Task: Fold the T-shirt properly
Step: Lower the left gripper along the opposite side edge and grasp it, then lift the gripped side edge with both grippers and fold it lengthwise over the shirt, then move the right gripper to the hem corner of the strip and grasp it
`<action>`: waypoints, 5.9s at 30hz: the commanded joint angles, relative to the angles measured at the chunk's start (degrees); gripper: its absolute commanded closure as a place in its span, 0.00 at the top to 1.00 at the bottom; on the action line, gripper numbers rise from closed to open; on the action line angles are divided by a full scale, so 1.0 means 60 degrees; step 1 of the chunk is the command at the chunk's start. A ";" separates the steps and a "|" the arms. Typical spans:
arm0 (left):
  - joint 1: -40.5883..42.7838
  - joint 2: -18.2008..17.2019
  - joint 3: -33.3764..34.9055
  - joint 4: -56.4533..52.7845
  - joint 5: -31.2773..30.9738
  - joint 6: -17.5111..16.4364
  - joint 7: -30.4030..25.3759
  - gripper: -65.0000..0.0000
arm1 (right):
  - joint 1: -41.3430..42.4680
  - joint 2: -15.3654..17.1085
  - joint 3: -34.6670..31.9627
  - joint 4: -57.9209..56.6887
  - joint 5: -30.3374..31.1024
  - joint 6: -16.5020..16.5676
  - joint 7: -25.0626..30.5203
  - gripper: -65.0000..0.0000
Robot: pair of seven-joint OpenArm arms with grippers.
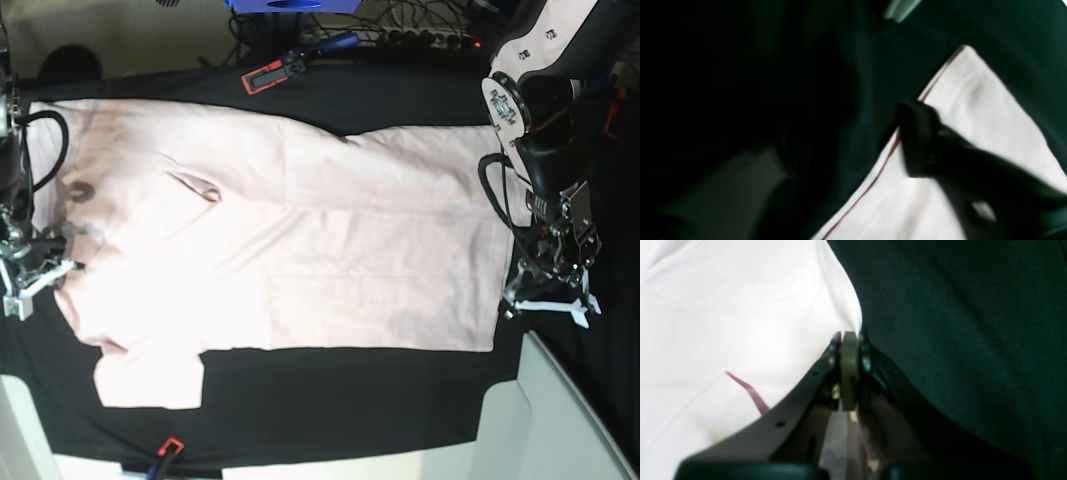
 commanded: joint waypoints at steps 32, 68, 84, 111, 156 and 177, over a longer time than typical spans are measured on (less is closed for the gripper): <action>-0.2109 0.0044 0.1620 -0.4496 0.0783 -0.0712 -0.1188 0.81 | 0.0206 0.0223 0.0024 0.0413 0.0078 0.0030 0.0204 0.00; -0.0541 0.0468 0.1533 0.1233 0.2043 -0.0844 0.1670 0.00 | 0.0280 0.0238 0.0215 0.0925 0.0166 -0.0014 0.0262 0.00; 0.0865 0.0351 0.1518 0.2640 0.0769 -0.1269 0.1640 0.00 | 0.0177 0.0399 0.2002 0.0925 0.0151 0.0016 -0.0426 0.00; 0.3268 -0.0264 0.1620 0.4544 -0.0726 -0.1269 0.2285 0.00 | -0.1610 0.0531 0.3365 0.3138 0.0151 0.0016 -0.2756 0.00; 0.4177 -0.0293 0.2163 0.4105 -0.0711 -0.1225 0.1655 0.00 | -0.0951 -0.0026 0.2808 0.5863 0.0078 -0.0761 -0.4529 0.31; 0.4147 -0.0235 0.2236 0.4105 -0.0711 -0.1225 0.1655 0.00 | 0.0133 -0.0539 0.0845 0.3783 0.0093 -0.0702 -0.3972 0.47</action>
